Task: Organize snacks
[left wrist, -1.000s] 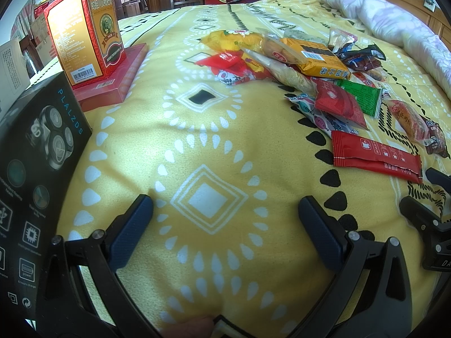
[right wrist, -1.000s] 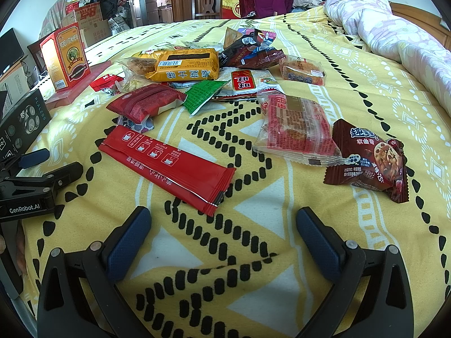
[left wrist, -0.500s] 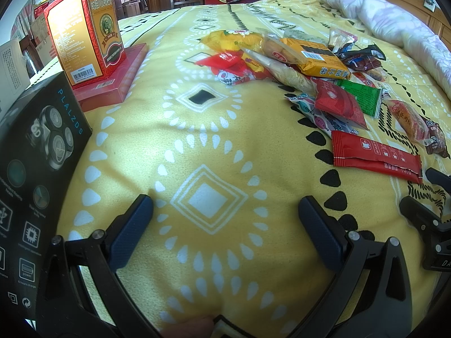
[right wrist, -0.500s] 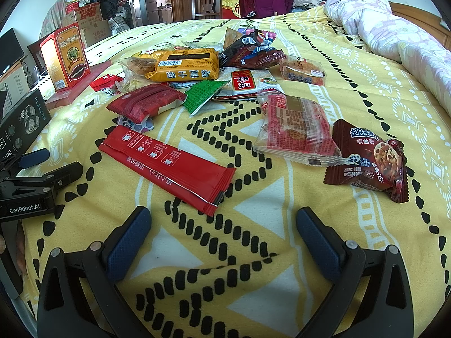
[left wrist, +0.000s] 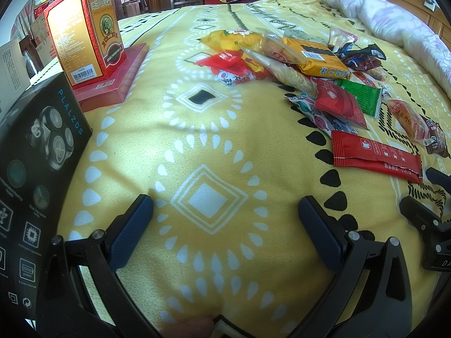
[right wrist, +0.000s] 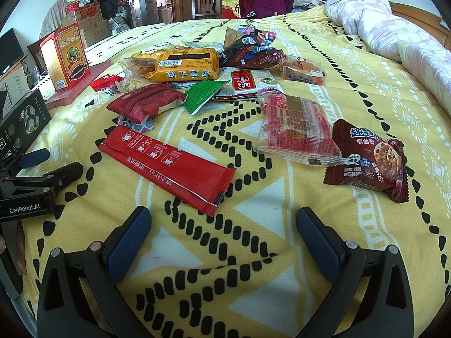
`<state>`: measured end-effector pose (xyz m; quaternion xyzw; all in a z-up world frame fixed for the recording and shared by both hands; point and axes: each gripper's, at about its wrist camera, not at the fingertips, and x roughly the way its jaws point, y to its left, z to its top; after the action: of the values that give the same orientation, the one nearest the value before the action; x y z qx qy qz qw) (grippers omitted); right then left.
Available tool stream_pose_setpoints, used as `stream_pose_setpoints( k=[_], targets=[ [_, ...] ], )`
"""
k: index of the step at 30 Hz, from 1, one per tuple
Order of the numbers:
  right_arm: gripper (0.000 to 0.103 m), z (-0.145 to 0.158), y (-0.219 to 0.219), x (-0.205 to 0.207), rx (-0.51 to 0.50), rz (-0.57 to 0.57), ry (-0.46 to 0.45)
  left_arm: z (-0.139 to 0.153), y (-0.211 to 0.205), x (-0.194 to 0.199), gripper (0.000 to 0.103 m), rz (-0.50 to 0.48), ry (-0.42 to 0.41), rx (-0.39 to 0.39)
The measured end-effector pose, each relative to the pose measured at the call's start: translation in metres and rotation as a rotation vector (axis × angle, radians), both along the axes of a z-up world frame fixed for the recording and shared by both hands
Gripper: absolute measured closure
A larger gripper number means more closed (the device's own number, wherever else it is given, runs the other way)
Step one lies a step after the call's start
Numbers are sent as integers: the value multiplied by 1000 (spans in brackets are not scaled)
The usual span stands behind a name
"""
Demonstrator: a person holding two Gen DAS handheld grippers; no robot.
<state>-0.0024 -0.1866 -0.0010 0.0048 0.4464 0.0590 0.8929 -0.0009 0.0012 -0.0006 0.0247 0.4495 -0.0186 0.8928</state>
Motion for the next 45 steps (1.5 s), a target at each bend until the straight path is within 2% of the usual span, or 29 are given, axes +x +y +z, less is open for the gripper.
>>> stream_pose_setpoints(
  k=[33, 37, 40, 42, 45],
  targets=[
    [0, 0, 0, 0, 0, 0, 0, 3, 1, -3, 0, -4, 0, -13],
    [0, 0, 0, 0, 1, 0, 0, 9, -3, -2, 1, -45, 37, -23],
    [0, 0, 0, 0, 1, 0, 0, 21, -11, -9, 13, -132, 51, -81],
    [0, 0, 0, 0, 1, 0, 0, 31, -16, -12, 13, -180, 59, -147],
    [0, 0, 0, 0, 1, 0, 0, 47, -18, -3, 13, -176, 45, -226]
  ],
)
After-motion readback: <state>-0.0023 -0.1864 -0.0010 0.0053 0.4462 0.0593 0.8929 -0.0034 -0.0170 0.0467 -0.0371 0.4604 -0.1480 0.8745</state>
